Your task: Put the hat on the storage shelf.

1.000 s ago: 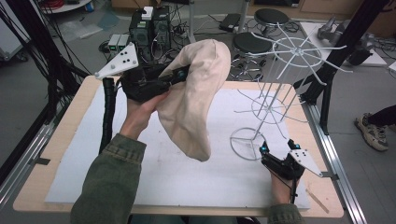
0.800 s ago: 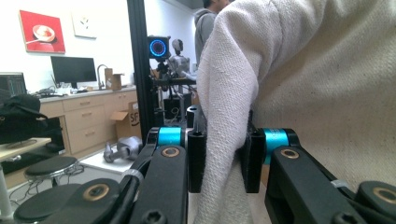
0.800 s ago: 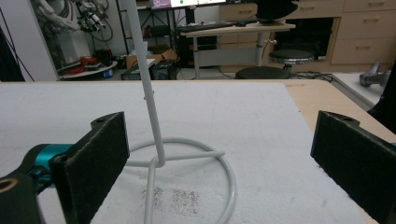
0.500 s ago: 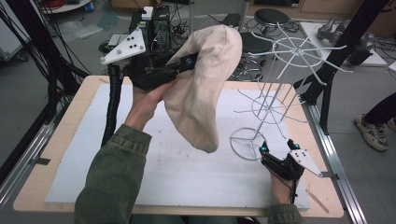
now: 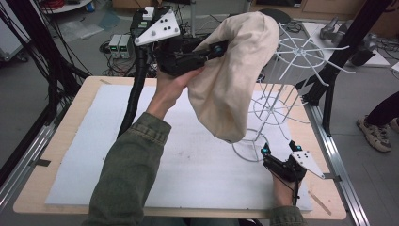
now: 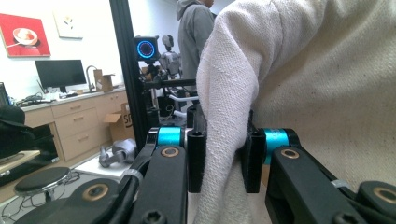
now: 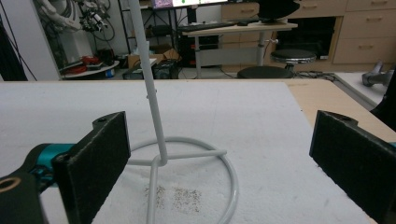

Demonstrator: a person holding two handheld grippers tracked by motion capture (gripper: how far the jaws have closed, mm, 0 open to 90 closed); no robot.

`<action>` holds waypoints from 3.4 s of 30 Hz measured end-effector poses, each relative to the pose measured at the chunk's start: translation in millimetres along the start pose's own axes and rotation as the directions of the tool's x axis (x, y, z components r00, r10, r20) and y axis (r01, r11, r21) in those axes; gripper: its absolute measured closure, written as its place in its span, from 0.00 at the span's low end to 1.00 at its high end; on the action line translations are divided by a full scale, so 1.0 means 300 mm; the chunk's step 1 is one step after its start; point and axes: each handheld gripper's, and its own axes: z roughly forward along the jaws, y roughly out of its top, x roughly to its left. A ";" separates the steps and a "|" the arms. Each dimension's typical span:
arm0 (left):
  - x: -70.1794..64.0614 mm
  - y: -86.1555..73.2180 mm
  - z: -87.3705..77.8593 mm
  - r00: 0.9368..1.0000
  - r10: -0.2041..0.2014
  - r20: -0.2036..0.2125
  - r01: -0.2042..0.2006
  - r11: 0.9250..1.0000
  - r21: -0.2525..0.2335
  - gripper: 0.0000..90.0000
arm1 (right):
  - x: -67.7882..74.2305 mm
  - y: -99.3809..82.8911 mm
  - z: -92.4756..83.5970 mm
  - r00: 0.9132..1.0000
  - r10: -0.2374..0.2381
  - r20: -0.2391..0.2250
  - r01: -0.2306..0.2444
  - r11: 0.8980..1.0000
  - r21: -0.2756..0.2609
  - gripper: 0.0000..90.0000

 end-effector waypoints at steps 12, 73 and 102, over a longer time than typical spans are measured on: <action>0.006 0.056 0.101 0.999 0.032 -0.017 -0.032 0.999 -0.004 0.86 | 0.000 0.000 -0.001 1.000 0.009 0.002 -0.009 1.000 0.000 0.05; 0.012 -0.132 0.125 0.996 -0.077 0.042 0.072 0.991 0.112 0.54 | 0.006 0.001 0.007 1.000 -0.006 -0.008 0.006 1.000 0.002 0.04; 0.054 -0.153 0.011 0.991 -0.137 0.000 0.137 0.989 0.053 0.40 | 0.007 0.000 0.008 1.000 -0.008 -0.008 0.008 1.000 0.001 0.04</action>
